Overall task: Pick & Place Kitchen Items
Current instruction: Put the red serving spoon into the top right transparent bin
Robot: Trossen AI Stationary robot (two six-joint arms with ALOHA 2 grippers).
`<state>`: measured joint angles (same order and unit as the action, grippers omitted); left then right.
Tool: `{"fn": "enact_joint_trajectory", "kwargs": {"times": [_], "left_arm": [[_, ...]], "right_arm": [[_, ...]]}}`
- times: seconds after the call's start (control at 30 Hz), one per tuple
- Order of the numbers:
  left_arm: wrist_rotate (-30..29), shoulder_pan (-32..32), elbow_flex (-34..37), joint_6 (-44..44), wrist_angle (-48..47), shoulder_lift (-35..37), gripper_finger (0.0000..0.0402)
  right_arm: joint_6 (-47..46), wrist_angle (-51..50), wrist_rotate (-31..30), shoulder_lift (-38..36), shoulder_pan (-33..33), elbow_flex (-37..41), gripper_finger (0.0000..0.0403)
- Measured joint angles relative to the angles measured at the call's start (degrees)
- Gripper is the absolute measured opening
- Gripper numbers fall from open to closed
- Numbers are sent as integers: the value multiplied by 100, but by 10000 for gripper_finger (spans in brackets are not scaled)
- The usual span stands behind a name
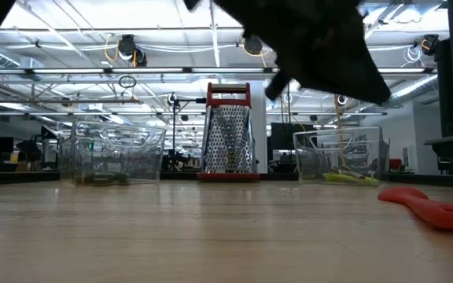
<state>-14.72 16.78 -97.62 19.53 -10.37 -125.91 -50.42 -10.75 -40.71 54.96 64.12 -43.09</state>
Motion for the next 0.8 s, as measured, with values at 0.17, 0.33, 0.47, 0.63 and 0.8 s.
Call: {"fn": "enact_joint_trajectory", "kwargs": {"times": [0.17, 0.33, 0.47, 0.63, 0.8], "left_arm": [[574, -174, -6, 400, 215, -300, 30], [579, -208, -9, 664, -62, -454, 86], [706, -162, -7, 734, 176, -543, 149], [570, -48, -4, 780, 186, -622, 214], [506, 96, -13, 718, 596, -734, 228]], "right_arm": [[40, 9, 4, 2, 0, 0, 4], [59, -10, 2, 2, -2, 0, 4], [61, -23, 0, 0, -2, 0, 4], [61, -22, 0, 0, -2, 0, 4], [61, -23, -13, 0, -2, 0, 4]]}}
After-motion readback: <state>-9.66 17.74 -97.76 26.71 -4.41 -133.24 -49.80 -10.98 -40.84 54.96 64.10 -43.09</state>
